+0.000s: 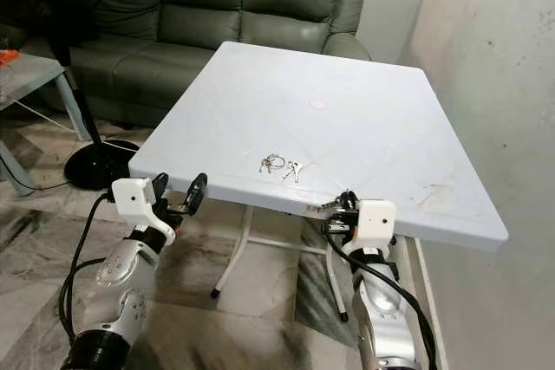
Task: Hang keys on a hook
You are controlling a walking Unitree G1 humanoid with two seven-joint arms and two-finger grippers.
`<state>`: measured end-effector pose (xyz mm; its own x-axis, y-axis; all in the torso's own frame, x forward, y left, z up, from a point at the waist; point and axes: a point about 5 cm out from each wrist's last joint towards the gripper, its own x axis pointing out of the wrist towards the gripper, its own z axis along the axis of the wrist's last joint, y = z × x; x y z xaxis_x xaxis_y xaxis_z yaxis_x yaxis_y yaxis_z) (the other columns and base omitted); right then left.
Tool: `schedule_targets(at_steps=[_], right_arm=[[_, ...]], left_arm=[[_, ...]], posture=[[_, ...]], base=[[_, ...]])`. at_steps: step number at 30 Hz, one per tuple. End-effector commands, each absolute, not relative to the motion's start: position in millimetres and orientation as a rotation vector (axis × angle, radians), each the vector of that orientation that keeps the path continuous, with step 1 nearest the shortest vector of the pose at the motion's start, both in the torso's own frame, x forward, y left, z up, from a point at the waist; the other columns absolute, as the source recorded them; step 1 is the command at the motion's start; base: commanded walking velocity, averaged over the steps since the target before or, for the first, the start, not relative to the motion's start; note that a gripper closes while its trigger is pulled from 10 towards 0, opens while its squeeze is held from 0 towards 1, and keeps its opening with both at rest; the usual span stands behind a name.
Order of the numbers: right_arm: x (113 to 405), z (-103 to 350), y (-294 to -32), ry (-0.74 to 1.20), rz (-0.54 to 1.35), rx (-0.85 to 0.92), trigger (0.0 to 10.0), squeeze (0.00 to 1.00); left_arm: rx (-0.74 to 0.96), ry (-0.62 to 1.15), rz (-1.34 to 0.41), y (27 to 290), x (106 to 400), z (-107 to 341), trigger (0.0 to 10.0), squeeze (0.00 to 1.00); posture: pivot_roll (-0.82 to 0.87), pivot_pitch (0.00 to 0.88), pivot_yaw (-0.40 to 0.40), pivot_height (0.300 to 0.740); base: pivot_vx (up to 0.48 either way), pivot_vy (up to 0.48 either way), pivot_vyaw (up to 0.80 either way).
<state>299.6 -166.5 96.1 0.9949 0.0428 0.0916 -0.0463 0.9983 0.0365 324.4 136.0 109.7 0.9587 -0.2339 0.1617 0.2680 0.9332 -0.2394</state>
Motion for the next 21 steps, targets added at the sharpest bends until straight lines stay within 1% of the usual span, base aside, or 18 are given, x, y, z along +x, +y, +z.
schedule_targets(at_steps=[1, 4, 6, 11, 13, 21], right_arm=[[301.4, 98.5, -168.5, -0.101, 0.035, 0.028, 10.0, 0.00], [301.7, 98.1, -168.3, -0.101, 0.036, 0.028, 10.0, 0.00], [301.9, 97.8, -168.0, -0.101, 0.039, 0.027, 10.0, 0.00], [302.2, 97.1, -167.4, -0.099, 0.044, 0.026, 10.0, 0.00], [301.7, 96.6, -166.6, -0.098, 0.047, 0.026, 10.0, 0.00], [300.3, 95.3, -165.0, -0.095, 0.054, 0.026, 10.0, 0.00]], left_arm=[[-0.248, -0.134, -0.264, 133.1, 326.3, 111.2, 10.0, 0.00], [-0.246, -0.137, -0.263, 133.2, 326.3, 111.2, 10.0, 0.00], [-0.247, -0.138, -0.263, 133.0, 326.1, 111.0, 10.0, 0.00], [-0.256, -0.153, -0.269, 131.5, 324.9, 111.1, 10.0, 0.00], [-0.309, -0.155, -0.258, 131.1, 324.8, 111.2, 10.0, 0.00], [-0.281, -0.152, -0.253, 132.2, 323.9, 110.3, 10.0, 0.00]], posture=[[0.00, 0.000, -0.050, 0.740], [0.00, 0.000, -0.050, 0.740], [0.00, 0.000, -0.050, 0.740], [0.00, 0.000, -0.053, 0.740], [0.00, 0.000, -0.054, 0.740], [0.00, 0.000, -0.057, 0.740]], base=[[0.000, 0.000, -0.69], [0.000, 0.000, -0.69], [0.000, -0.326, -0.69], [0.000, -0.477, -0.69], [0.000, 0.000, -0.69], [0.000, 0.000, -0.69]])
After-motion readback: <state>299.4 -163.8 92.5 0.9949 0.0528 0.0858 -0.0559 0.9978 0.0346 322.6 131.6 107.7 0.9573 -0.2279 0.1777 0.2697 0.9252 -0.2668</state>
